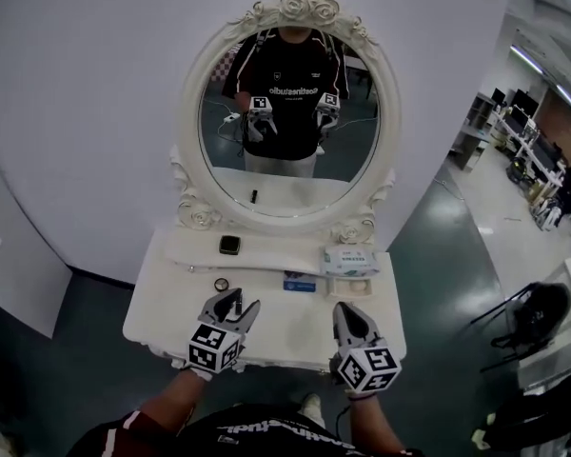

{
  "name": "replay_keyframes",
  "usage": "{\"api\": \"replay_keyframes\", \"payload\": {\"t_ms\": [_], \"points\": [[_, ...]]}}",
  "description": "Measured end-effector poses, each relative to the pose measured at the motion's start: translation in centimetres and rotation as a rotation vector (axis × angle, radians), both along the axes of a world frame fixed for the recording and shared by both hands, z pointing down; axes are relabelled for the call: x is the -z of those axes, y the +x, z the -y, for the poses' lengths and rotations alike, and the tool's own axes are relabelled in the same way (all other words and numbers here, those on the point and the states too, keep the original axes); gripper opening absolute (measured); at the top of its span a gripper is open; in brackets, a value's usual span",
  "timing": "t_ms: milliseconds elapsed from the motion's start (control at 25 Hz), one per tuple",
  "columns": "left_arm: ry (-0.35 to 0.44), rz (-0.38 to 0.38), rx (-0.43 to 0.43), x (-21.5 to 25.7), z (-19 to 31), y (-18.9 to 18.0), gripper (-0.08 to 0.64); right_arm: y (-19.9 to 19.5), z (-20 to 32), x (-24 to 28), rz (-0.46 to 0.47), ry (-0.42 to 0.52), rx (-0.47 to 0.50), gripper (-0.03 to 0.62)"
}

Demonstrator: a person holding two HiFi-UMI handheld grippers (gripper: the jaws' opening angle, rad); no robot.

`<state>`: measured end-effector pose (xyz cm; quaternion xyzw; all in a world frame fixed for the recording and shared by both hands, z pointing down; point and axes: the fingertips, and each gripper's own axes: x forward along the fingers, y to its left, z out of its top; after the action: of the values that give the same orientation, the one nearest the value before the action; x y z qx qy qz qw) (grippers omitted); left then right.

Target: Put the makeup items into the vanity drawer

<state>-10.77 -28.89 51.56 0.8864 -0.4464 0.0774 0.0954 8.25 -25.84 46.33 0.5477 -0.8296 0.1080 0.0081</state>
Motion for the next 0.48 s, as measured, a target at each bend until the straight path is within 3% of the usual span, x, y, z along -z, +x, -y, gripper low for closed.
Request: {"api": "replay_keyframes", "payload": {"t_ms": [480], "points": [[0.091, -0.079, 0.030, 6.6, -1.8, -5.3, 0.192, -3.4, -1.3, 2.5, -0.007, 0.056, 0.005, 0.005]]}}
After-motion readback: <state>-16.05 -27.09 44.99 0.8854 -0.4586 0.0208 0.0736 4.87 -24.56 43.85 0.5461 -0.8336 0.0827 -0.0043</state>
